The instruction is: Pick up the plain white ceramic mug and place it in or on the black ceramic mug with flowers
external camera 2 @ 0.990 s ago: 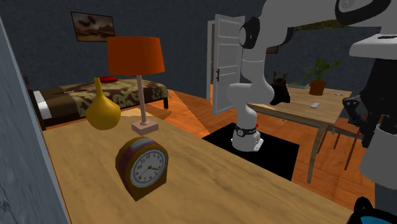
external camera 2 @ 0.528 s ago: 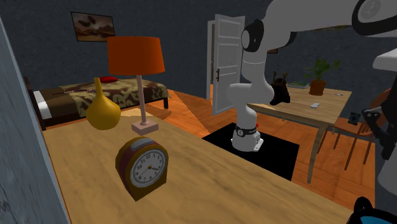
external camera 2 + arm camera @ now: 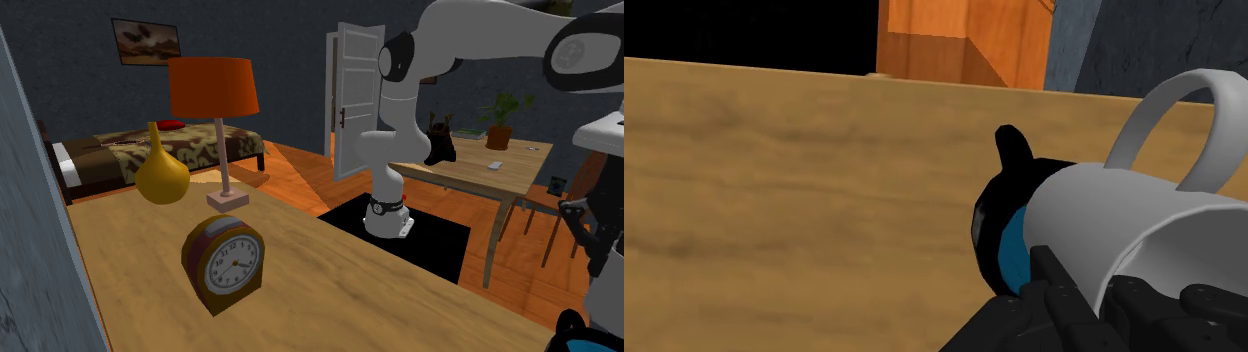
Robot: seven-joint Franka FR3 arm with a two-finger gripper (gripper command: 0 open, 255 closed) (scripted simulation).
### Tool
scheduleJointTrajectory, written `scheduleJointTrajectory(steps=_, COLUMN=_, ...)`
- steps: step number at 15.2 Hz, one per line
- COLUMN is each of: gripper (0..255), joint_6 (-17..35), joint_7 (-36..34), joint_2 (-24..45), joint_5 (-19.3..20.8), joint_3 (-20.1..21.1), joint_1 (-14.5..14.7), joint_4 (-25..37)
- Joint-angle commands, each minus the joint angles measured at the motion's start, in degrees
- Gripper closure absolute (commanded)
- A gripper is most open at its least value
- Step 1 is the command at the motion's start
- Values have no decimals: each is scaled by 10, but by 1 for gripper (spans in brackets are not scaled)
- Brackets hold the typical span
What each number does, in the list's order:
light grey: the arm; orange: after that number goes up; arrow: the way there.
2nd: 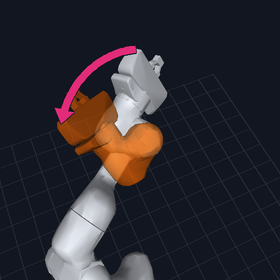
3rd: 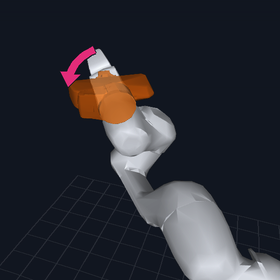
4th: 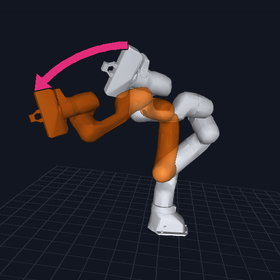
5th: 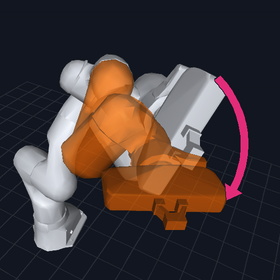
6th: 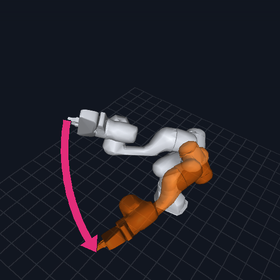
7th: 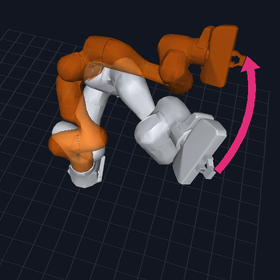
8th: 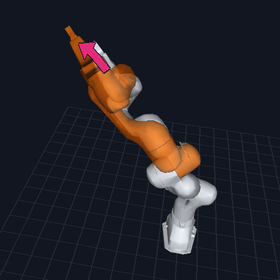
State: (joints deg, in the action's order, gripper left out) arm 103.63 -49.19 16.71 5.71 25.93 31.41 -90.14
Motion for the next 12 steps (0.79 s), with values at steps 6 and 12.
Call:
scheduleJointTrajectory(steps=6, gripper=255, joint_6=45, joint_7=-2, joint_2=6, joint_5=4, joint_3=-2, joint_1=-1, joint_4=-39)
scheduleJointTrajectory(steps=12, gripper=255, joint_6=45, joint_7=-2, joint_2=6, joint_5=4, joint_3=-2, joint_1=-1, joint_4=-38)
